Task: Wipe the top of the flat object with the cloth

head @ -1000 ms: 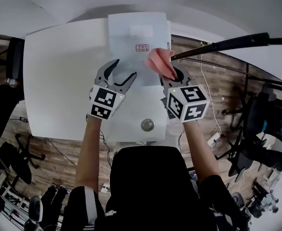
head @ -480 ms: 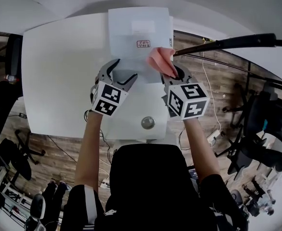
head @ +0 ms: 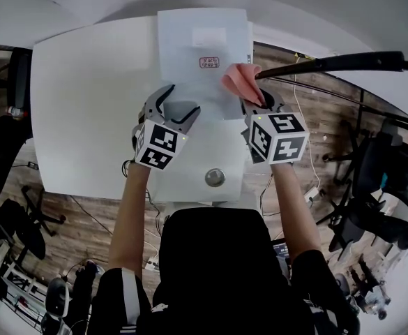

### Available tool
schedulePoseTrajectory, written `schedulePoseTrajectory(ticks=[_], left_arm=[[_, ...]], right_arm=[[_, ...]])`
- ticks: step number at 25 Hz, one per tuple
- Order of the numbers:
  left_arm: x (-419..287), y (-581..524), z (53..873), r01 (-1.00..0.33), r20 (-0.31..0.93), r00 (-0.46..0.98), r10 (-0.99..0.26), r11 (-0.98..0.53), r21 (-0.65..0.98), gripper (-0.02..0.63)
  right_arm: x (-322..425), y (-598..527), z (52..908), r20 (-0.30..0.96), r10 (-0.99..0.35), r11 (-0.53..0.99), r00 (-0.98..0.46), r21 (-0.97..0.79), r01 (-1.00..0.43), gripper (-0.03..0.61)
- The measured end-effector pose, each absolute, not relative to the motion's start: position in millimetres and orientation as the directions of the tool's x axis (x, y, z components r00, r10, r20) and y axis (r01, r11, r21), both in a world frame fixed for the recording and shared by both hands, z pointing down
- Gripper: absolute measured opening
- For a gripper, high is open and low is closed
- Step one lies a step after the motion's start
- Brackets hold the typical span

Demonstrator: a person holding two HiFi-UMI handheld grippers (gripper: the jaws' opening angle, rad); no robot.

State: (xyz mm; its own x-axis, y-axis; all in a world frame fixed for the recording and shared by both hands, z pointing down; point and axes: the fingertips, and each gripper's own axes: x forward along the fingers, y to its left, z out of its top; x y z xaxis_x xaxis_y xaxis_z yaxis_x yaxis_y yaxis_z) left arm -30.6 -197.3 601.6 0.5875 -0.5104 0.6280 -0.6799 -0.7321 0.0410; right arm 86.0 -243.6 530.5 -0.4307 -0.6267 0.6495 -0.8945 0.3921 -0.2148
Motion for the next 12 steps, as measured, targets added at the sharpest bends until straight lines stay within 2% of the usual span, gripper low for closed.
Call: schedulePoseTrajectory(ticks=[6, 12], left_arm=[[-31.9, -196.4, 600.4, -0.678, 0.62, 0.593, -0.513, -0.734, 0.04, 0.331], [-30.9, -196.2, 601.4, -0.674, 0.62, 0.596, -0.51, -0.737, 0.042, 0.332]], right_arm=[[95.8, -261.8, 543.1, 0.69, -0.62, 0.397, -0.373, -0.134, -0.908, 0.044], [99.6, -273.3, 566.0, 0.731, -0.582, 0.398, -0.355, -0.124, -0.909, 0.044]])
